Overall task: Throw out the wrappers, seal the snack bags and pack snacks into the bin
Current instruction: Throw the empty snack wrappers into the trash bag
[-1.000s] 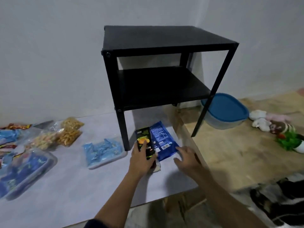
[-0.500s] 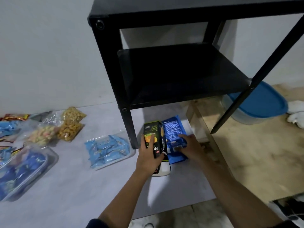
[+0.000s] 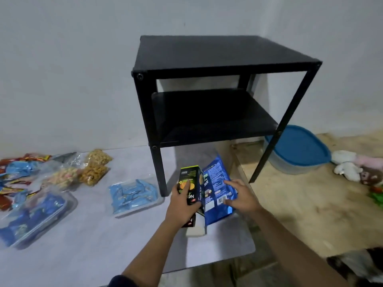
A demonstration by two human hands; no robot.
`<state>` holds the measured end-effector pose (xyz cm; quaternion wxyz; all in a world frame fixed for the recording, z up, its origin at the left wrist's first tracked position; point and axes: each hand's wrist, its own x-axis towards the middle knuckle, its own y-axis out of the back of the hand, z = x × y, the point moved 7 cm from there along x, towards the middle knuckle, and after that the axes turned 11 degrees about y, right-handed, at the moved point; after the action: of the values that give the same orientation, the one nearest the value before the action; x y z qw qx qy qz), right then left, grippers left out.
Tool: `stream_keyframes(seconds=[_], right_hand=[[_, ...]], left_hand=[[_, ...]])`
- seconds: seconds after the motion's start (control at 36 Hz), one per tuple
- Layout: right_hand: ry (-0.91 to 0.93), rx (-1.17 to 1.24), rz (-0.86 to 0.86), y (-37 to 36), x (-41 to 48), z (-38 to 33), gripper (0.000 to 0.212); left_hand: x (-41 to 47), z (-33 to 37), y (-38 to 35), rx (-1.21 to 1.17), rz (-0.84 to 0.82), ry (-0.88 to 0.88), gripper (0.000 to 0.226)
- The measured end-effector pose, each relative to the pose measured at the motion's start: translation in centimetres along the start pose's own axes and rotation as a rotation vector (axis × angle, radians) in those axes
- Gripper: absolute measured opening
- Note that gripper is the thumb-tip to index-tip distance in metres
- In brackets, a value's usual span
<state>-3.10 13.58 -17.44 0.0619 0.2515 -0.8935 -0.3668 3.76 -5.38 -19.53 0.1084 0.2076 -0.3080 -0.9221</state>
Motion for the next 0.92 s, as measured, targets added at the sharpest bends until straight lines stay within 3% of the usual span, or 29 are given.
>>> stream_keyframes(seconds=[0.19, 0.42, 0.64, 0.92], right_hand=[[0.166, -0.068, -0.047, 5.2, -2.8, -3.5, 0.071], [0.356, -0.188, -0.197, 4.7, -6.2, -8.5, 0.070], [0.581, -0.202, -0.397, -3.5, -8.6, -17.7, 0.070], [0.888, -0.189, -0.634, -19.8, -13.0, -33.5, 0.065]], left_hand=[[-6.5, 2.3, 1.6, -0.098, 0.144, -0.002, 0.079], [-13.9, -0.2, 1.7, -0.314, 0.251, 0.071, 0.080], [-23.1, -8.6, 7.3, -0.377, 0.475, 0.261, 0.079], [-38.2, -22.9, 17.3, -0.446, 0.803, 0.546, 0.082]])
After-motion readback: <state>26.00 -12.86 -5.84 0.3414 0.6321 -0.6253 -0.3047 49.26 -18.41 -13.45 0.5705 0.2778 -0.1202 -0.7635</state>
